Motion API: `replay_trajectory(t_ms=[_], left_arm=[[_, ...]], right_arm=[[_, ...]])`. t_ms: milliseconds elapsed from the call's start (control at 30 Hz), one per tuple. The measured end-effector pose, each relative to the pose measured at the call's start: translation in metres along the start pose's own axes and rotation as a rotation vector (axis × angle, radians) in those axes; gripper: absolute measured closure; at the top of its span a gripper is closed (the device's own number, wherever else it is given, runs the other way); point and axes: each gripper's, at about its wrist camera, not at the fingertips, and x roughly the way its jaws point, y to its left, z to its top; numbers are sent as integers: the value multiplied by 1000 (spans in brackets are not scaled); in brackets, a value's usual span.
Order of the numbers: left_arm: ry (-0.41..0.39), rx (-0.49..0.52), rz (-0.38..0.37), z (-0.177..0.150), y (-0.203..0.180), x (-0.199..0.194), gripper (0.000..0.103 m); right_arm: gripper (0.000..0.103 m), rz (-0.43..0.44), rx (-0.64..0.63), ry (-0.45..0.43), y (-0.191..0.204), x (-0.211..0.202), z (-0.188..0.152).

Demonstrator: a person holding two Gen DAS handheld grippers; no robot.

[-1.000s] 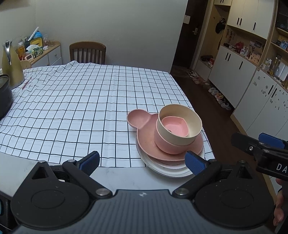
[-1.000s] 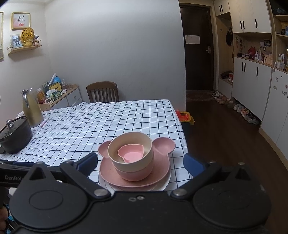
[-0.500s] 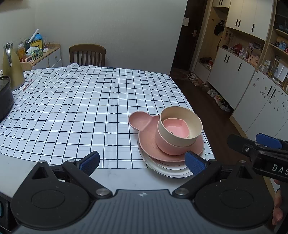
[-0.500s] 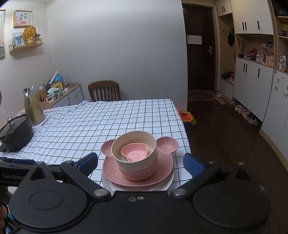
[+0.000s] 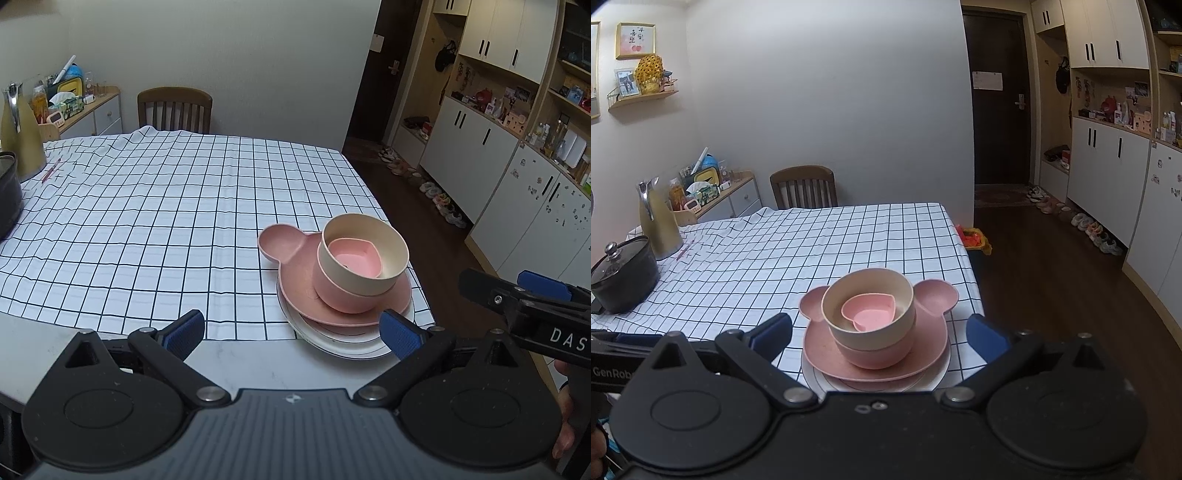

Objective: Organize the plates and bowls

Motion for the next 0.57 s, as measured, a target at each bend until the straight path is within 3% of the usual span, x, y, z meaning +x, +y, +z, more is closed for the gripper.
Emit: replay_trajectory(t_ms=[567], left_arm=[[-13, -5, -10, 1, 2, -3, 2]], right_arm=[[2, -6, 5, 9, 3, -2, -3]])
